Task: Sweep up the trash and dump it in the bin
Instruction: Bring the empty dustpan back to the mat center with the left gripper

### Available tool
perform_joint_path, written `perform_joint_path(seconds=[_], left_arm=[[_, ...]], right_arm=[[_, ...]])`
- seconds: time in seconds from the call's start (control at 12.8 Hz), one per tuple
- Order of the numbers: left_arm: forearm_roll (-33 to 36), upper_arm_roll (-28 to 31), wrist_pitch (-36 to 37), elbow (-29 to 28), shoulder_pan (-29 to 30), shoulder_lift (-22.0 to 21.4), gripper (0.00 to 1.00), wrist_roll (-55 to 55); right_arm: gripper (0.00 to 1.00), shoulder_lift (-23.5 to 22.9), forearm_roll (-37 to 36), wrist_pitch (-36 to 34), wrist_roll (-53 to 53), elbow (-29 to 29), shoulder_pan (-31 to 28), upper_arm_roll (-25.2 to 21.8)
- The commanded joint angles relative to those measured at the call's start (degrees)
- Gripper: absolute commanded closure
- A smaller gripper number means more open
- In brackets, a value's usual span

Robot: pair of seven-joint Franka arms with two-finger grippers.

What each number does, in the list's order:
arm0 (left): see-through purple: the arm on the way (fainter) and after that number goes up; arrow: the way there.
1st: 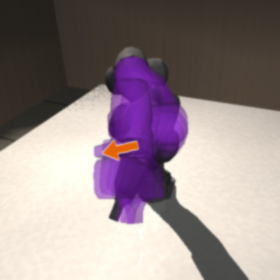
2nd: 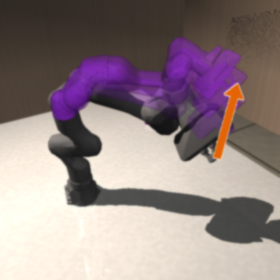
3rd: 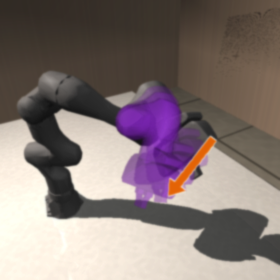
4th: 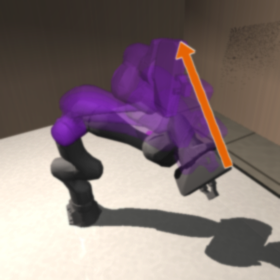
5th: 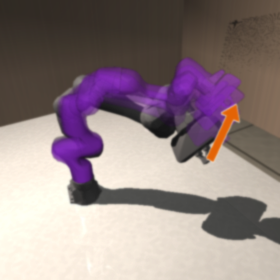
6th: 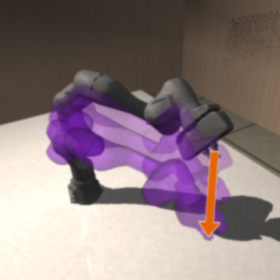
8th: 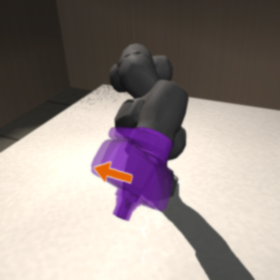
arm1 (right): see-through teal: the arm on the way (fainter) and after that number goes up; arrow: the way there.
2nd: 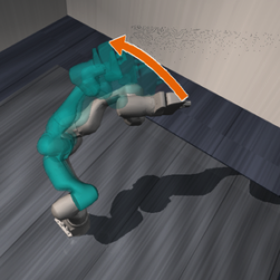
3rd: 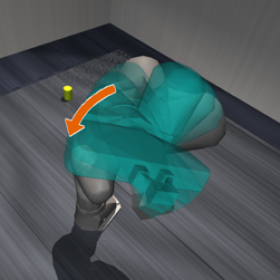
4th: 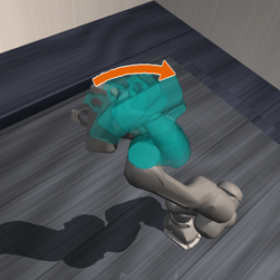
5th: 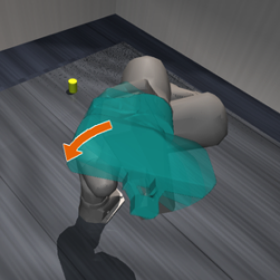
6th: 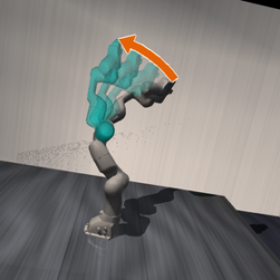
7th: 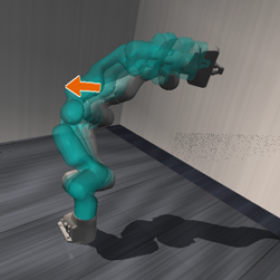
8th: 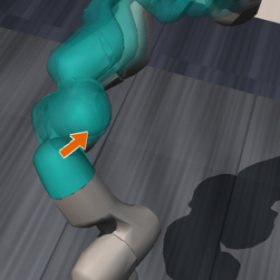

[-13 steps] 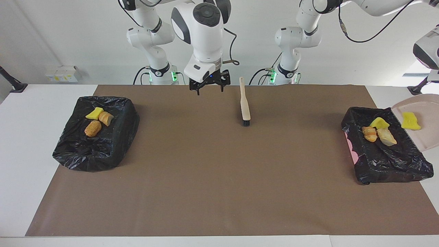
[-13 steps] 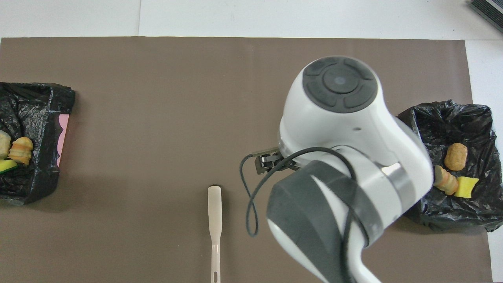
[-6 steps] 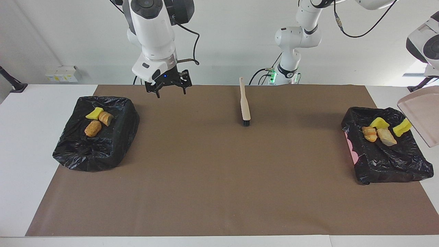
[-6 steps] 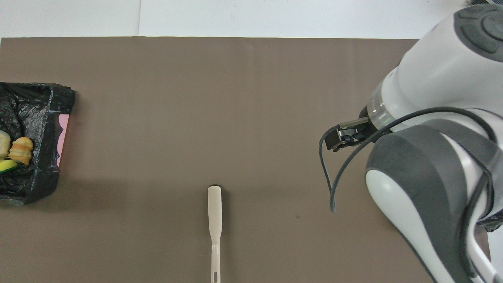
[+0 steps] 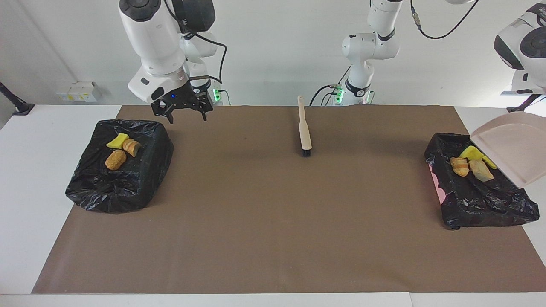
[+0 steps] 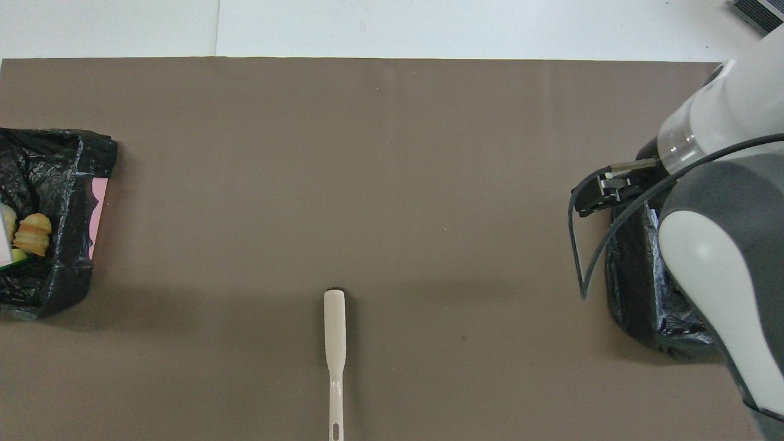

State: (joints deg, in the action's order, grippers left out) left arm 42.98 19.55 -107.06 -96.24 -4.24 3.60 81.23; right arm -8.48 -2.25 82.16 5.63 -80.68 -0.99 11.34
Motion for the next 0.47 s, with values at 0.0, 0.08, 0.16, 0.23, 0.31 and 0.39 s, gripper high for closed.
perform_joint_path(seconds=[0.0,0.08,0.16,0.23,0.31,0.39], left_arm=[[-9.73,-2.39,4.21,-1.94,-0.33,-2.11,1.00,-5.70],[-12.72,-4.84,6.23,-1.94,-0.24,-2.28,1.00,-10.51],[-15.44,-7.13,8.26,-2.02,-0.33,-2.28,1.00,-16.83],[-17.04,-10.20,10.02,-1.94,-0.24,-1.93,1.00,-22.72],[-18.88,-12.75,11.08,-1.94,-0.24,-1.67,1.00,-28.26],[-21.51,-15.13,12.31,-1.94,-0.33,-1.23,1.00,-34.06]], right_arm=[[0.00,0.83,-0.39,0.11,-4.12,-0.17,1.61,-6.83],[0.00,0.92,-0.38,0.20,-4.31,-0.17,1.61,-8.60],[0.00,1.27,-0.30,0.11,-4.13,0.00,1.61,-9.74],[0.00,2.92,-0.30,0.11,-3.87,0.09,1.61,-10.28],[0.00,4.50,0.31,0.11,-3.69,-0.43,1.08,-10.54],[0.00,6.17,1.45,0.20,-3.60,-1.92,0.73,-10.98]])
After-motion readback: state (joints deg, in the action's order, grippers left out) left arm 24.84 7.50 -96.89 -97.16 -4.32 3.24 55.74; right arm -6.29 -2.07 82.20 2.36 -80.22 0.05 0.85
